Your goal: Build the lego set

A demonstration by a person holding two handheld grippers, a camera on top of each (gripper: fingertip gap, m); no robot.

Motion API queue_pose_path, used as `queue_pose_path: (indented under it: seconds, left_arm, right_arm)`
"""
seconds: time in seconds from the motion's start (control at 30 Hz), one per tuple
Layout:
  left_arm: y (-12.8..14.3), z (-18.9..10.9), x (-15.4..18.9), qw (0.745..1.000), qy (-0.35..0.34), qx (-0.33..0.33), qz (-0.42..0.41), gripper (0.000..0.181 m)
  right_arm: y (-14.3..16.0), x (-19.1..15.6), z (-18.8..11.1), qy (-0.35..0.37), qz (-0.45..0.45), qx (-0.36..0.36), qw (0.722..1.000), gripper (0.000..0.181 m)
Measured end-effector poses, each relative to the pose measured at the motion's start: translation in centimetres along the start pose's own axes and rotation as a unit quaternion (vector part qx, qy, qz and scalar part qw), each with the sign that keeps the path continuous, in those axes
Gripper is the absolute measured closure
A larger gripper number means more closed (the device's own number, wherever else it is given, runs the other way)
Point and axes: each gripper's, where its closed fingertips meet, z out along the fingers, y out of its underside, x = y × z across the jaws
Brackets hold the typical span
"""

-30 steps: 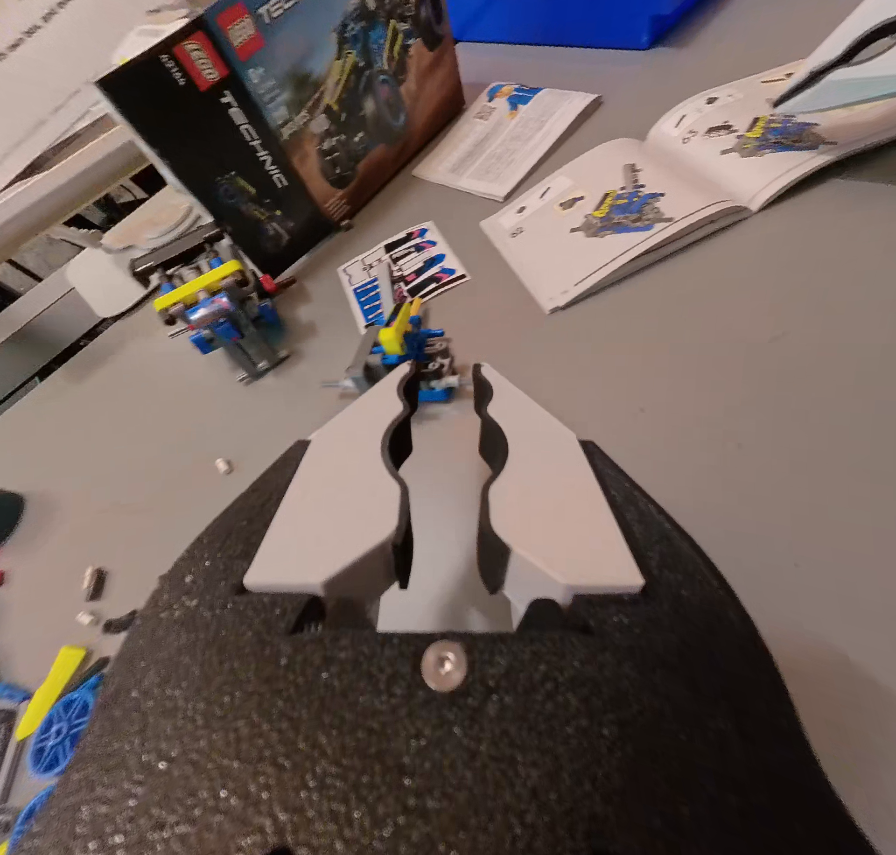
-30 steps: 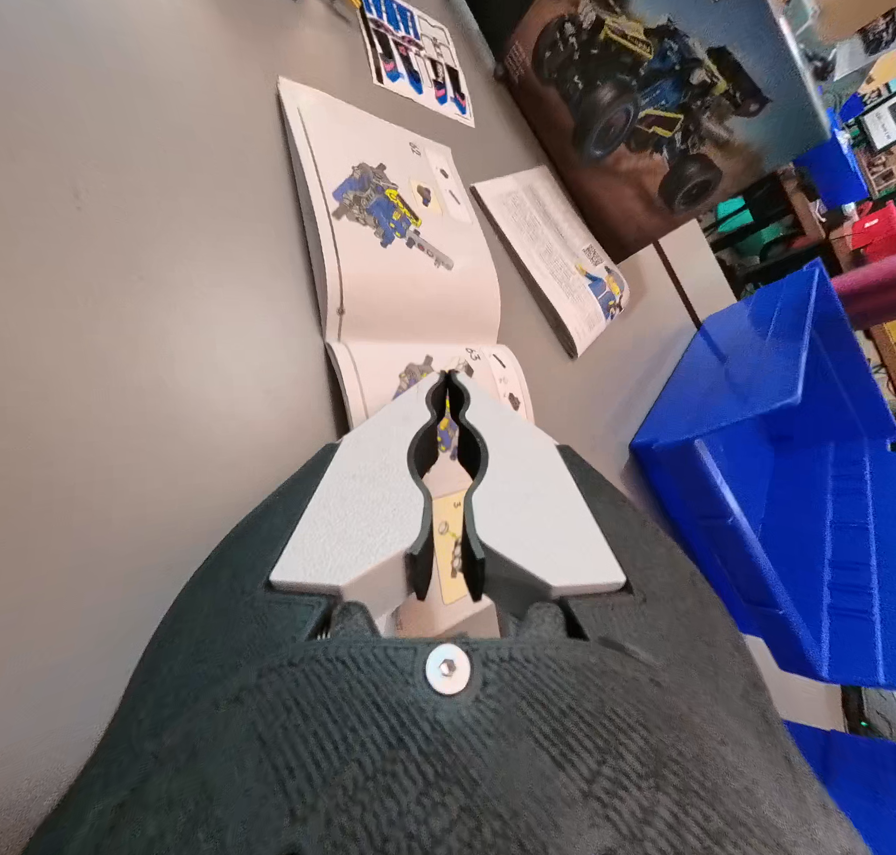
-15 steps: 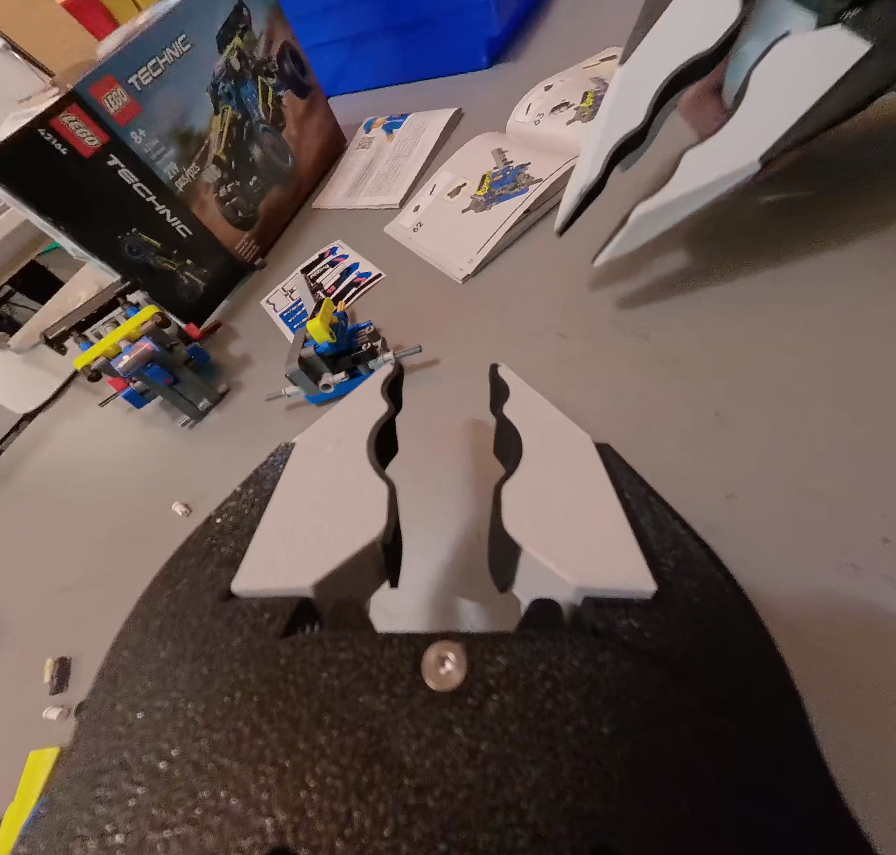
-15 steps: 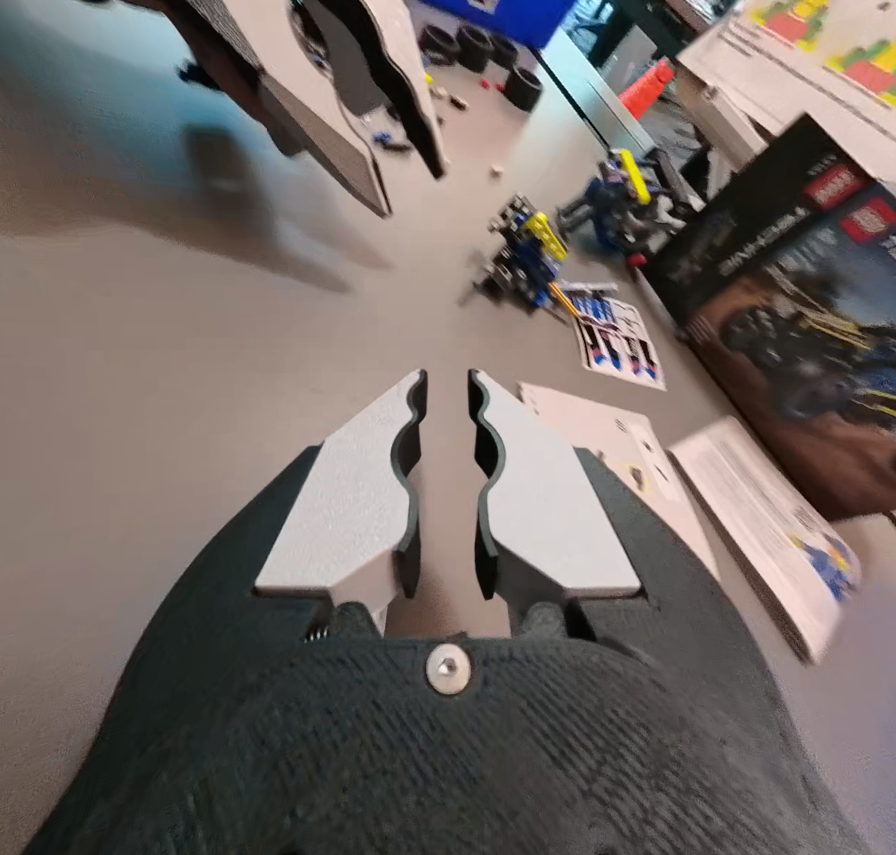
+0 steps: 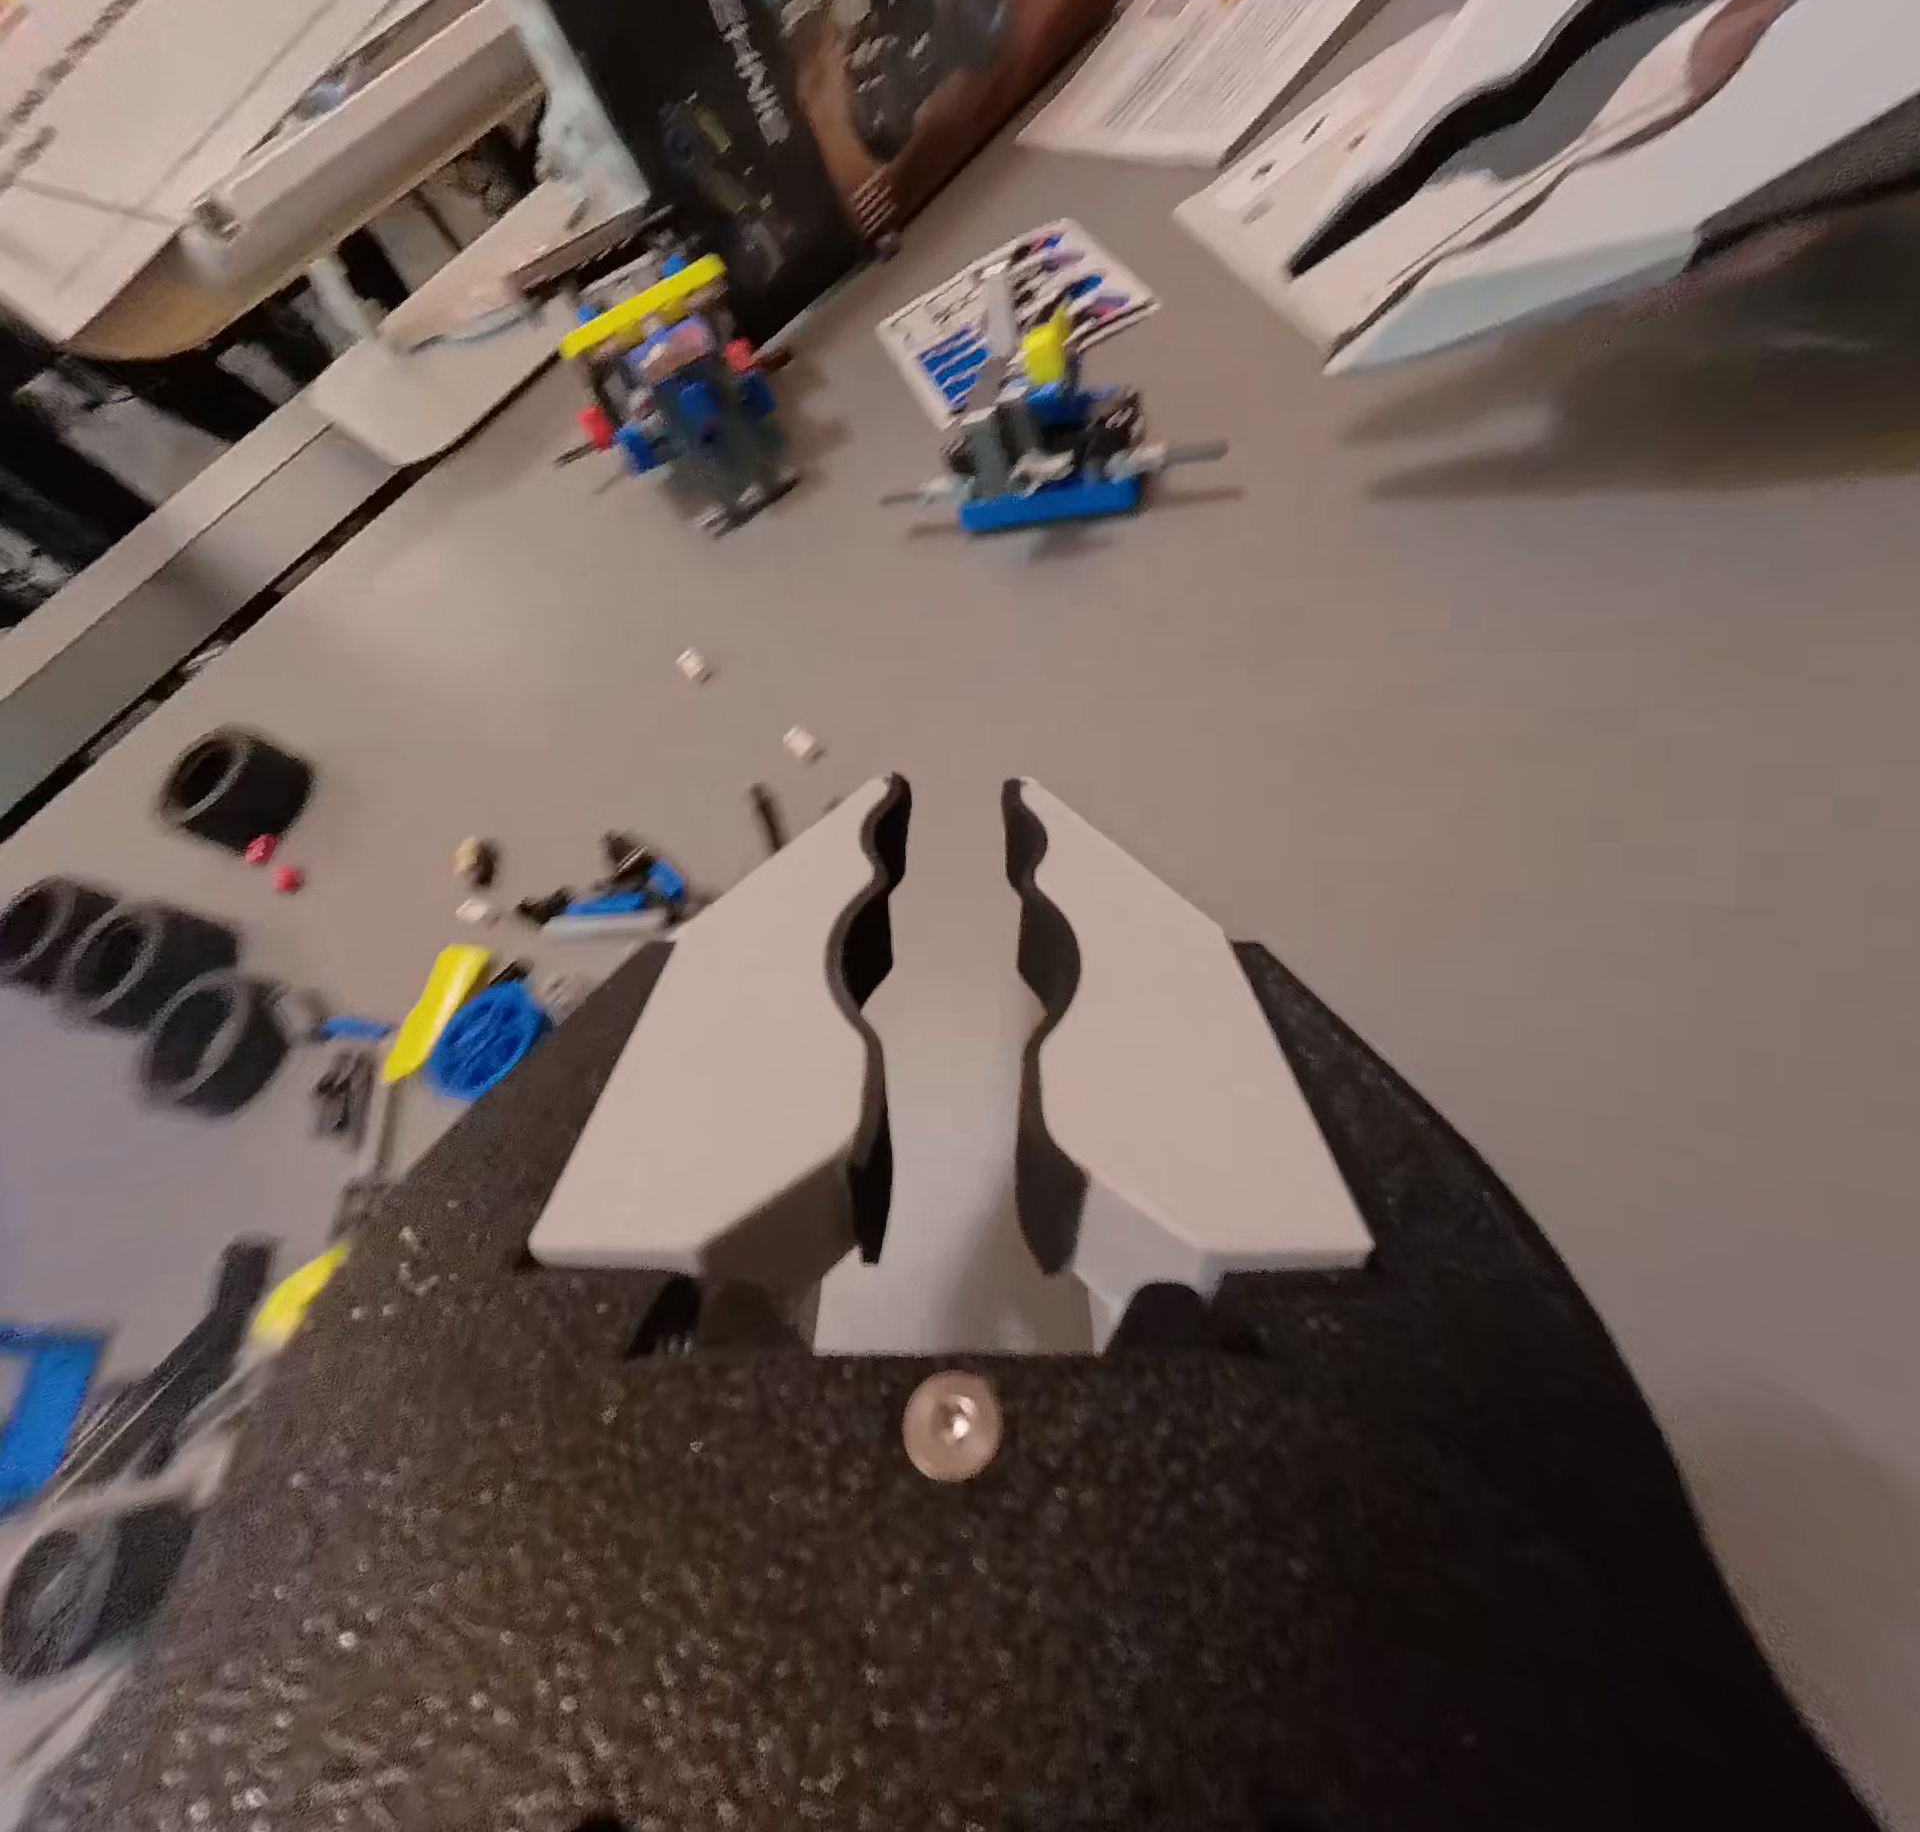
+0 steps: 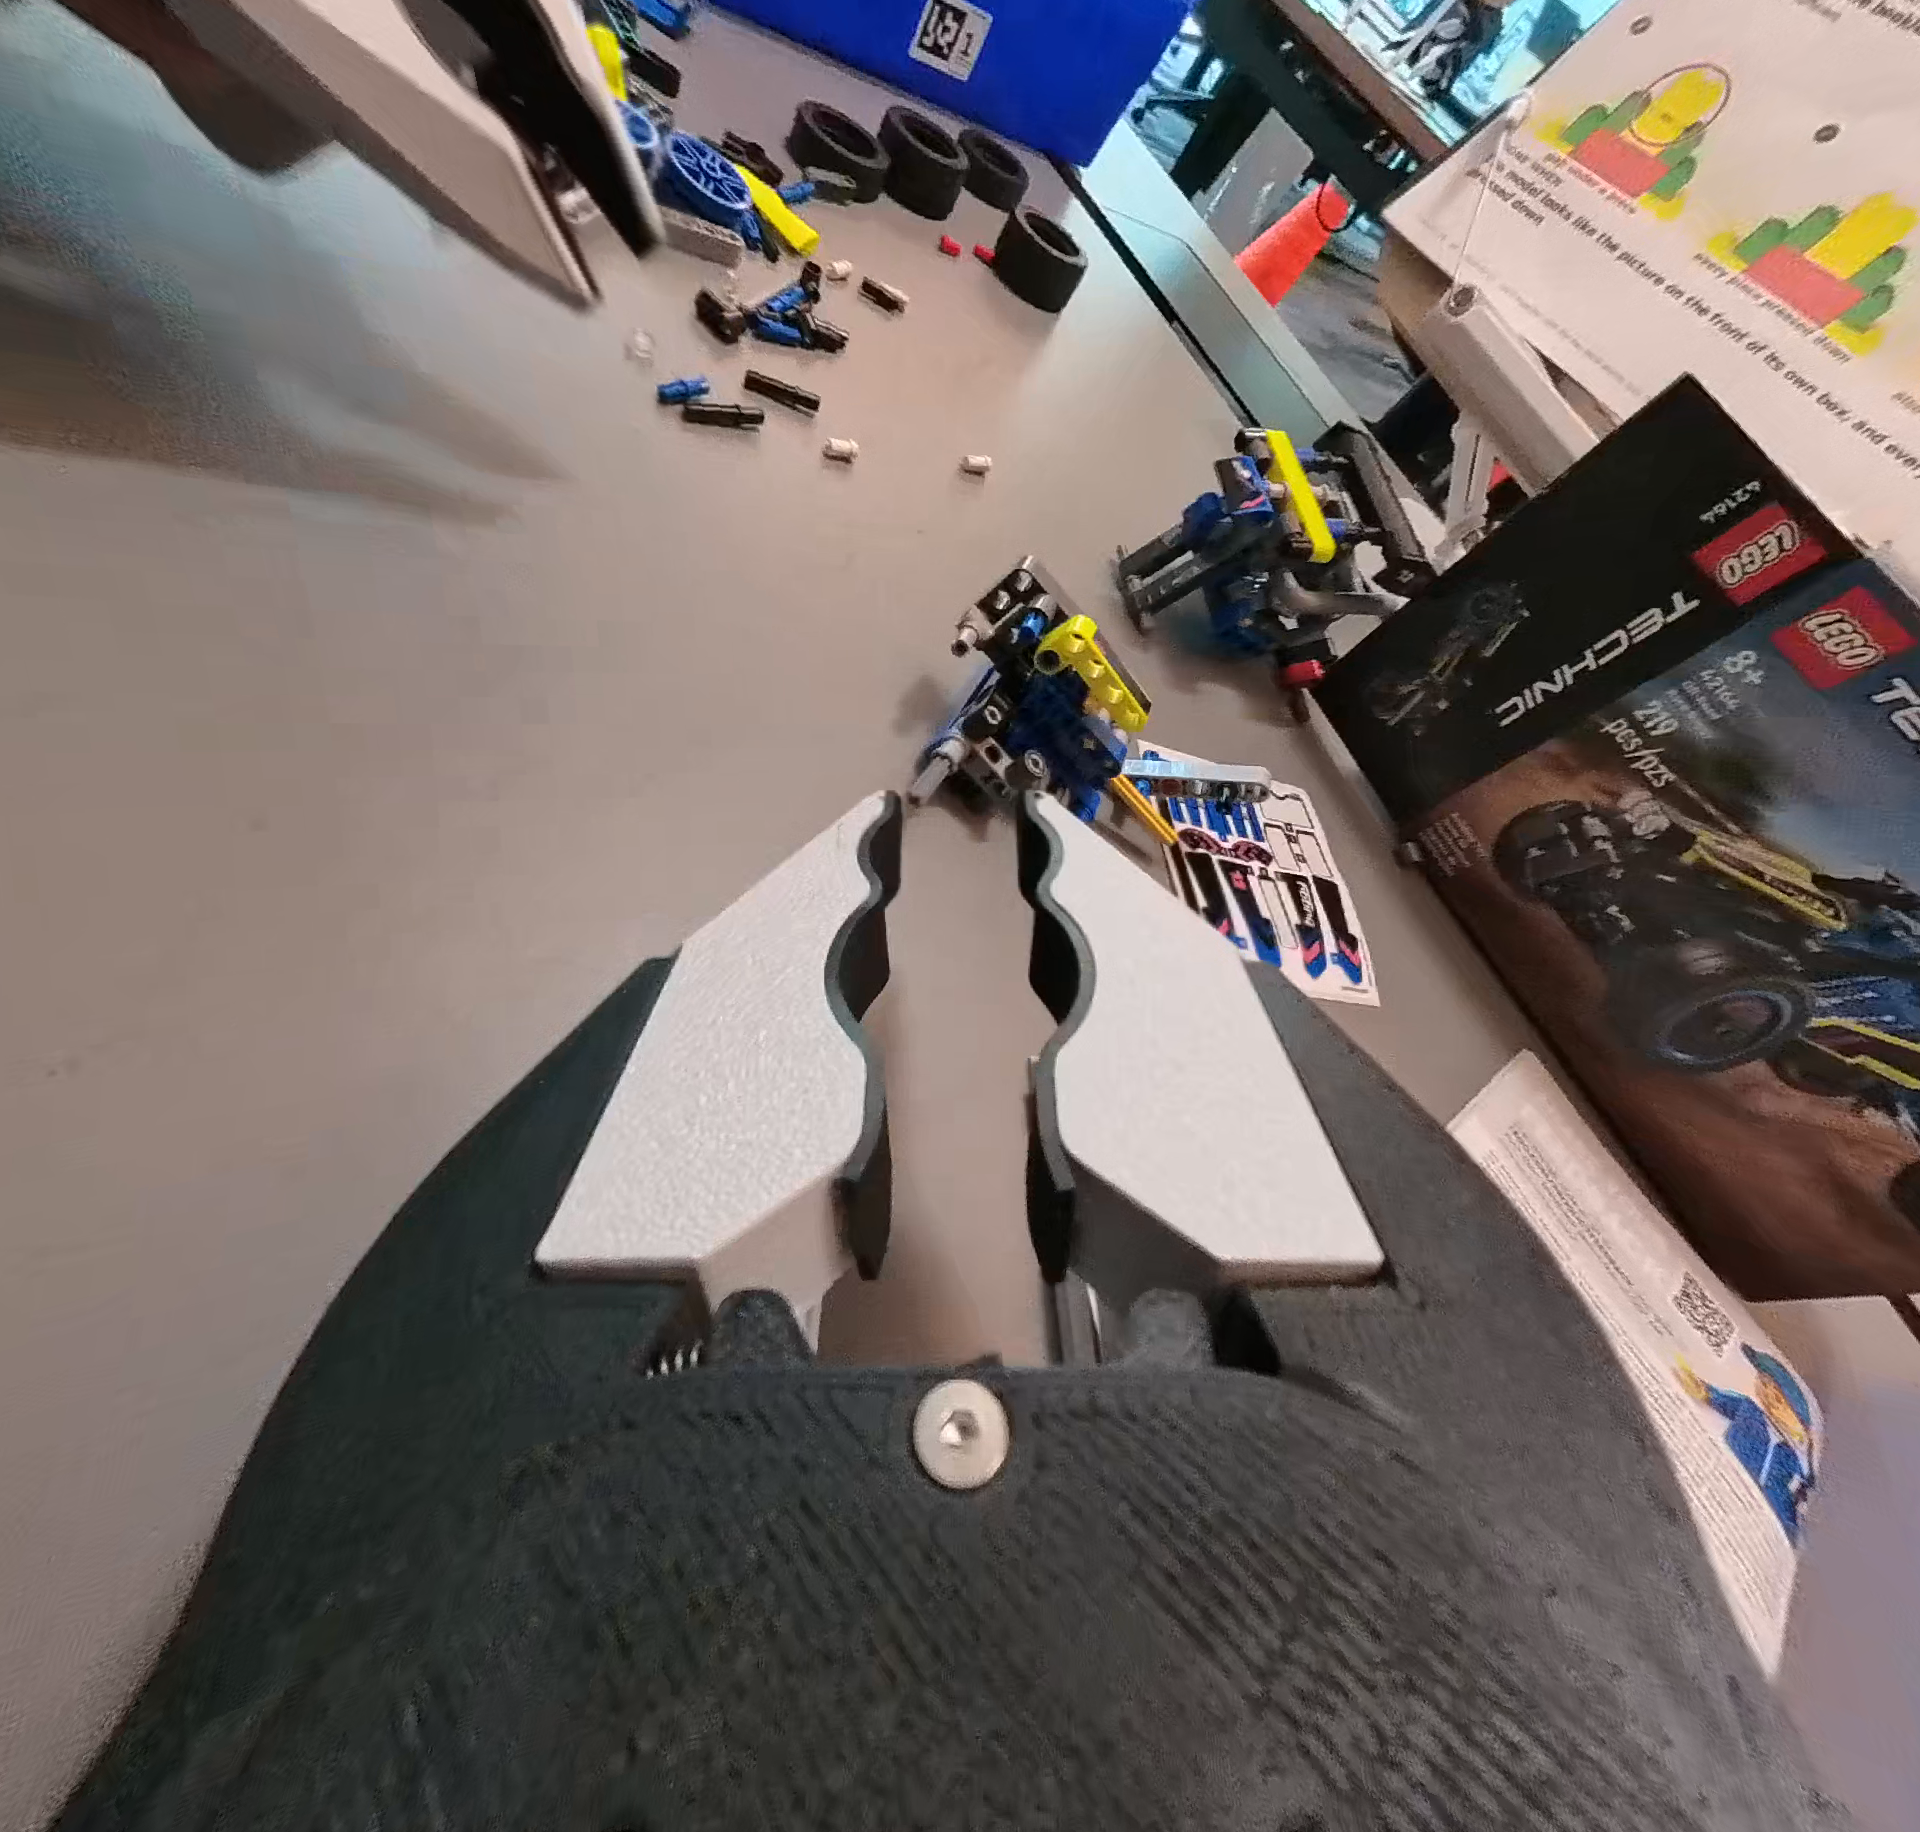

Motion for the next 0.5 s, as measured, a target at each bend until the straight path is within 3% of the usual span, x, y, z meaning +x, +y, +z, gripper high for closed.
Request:
queue_pose_path:
  seconds: [0.27,0.4,0.5]
  left_arm:
    - [6.4,-5.5,-7.5,0.993,-0.077,-0.092,-0.021,0.166]
    - [7.9,-6.1,-7.8,0.992,-0.031,-0.114,-0.033,0.165]
    - [8.1,-6.0,-6.1,0.994,0.035,-0.101,-0.029,0.167]
  right_arm:
    - [-0.5,0.0,0.0,0.019,-0.021,0.025,0.999,0.169]
    - [0.2,-0.4,0.5,0.031,-0.065,-0.002,0.997,0.17]
    - [0.5,-0.5,0.9,0.049,-0.106,-0.018,0.993,0.172]
